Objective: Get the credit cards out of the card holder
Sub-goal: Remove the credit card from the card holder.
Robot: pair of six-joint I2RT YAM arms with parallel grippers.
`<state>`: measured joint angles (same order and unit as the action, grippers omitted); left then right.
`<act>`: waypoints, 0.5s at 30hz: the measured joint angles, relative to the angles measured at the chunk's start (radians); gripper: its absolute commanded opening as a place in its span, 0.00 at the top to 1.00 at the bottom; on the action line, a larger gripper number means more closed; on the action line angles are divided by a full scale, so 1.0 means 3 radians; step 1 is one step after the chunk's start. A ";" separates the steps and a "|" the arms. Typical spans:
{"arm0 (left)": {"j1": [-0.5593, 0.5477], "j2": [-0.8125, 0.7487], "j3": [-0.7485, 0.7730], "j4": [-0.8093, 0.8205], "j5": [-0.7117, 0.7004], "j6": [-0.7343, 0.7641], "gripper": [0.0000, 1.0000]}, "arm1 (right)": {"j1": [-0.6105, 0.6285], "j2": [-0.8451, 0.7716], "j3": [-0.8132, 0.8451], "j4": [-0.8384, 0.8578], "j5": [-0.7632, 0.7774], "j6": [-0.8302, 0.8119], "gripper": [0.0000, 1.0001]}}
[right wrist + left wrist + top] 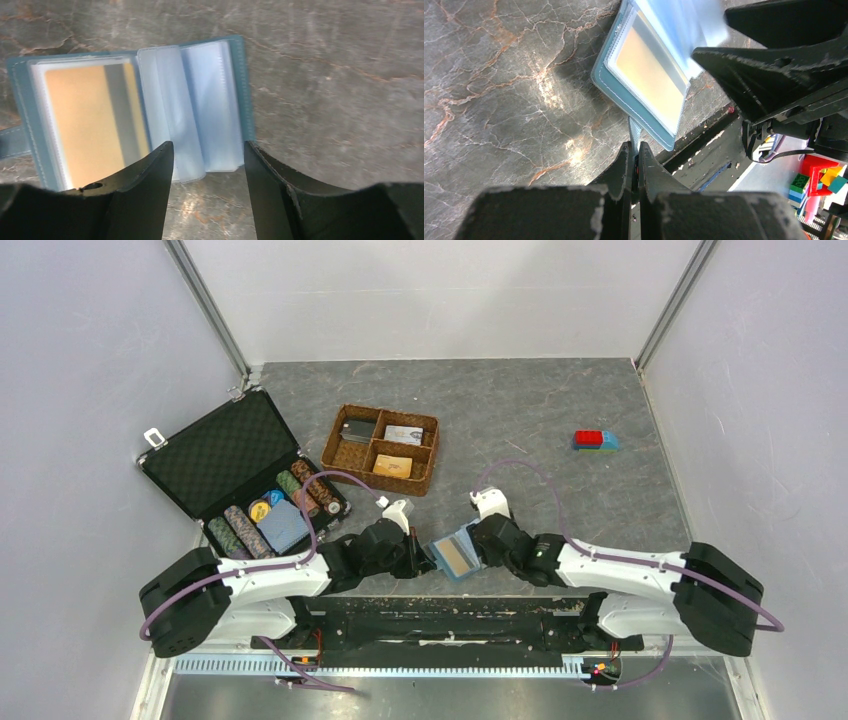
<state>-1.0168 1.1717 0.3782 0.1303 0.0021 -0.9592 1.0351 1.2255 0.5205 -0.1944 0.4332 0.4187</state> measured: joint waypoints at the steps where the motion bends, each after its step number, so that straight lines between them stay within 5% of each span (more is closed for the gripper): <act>1: 0.0000 0.0000 0.0000 0.0000 0.0000 0.0000 0.98 | -0.0011 -0.0061 0.0001 -0.0064 0.0071 -0.0001 0.44; 15: 0.0000 0.0000 0.0000 0.0000 0.0000 0.0000 0.98 | -0.0209 -0.0484 0.0137 -0.0389 -0.0028 -0.0066 0.55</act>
<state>-1.0168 1.1717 0.3782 0.1303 0.0021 -0.9592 0.9726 1.0801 0.5617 -0.3111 0.4248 0.3988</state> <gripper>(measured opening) 0.055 0.483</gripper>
